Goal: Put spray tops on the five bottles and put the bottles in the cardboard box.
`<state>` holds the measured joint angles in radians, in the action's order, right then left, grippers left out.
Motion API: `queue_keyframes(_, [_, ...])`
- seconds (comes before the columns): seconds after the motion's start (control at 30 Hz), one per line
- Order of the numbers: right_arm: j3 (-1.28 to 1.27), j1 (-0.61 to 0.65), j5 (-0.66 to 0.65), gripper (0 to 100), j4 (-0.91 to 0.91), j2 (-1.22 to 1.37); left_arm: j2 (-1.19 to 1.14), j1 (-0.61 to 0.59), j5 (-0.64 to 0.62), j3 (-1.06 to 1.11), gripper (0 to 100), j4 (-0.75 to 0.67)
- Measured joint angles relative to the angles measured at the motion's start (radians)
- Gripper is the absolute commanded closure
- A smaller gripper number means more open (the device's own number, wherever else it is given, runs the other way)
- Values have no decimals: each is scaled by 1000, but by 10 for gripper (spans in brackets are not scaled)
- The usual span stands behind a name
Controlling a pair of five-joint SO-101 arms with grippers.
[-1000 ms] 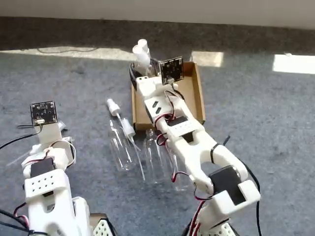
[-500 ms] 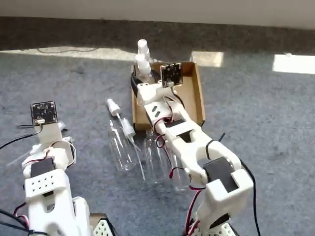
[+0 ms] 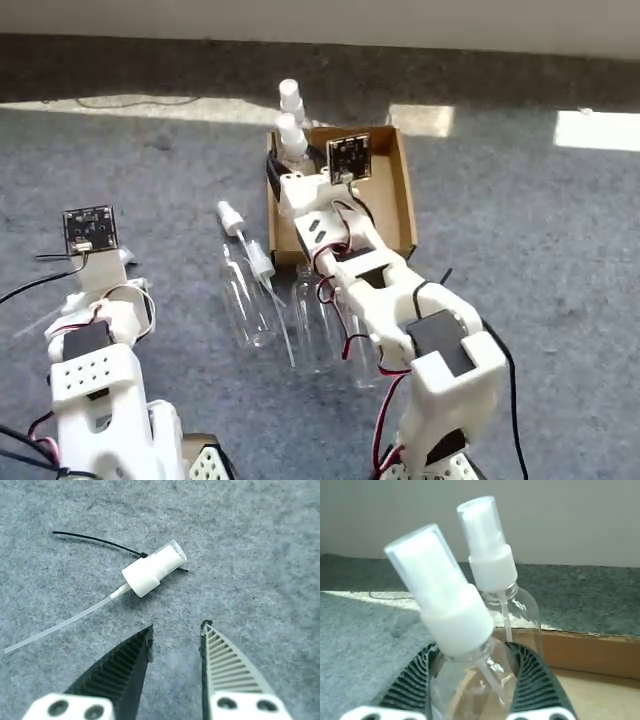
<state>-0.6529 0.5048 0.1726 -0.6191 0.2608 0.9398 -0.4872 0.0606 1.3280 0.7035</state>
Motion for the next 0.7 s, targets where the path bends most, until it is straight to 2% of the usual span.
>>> queue_keyframes(0.7, [0,-6,0,991,0,9,0,0,0,0,845,0])
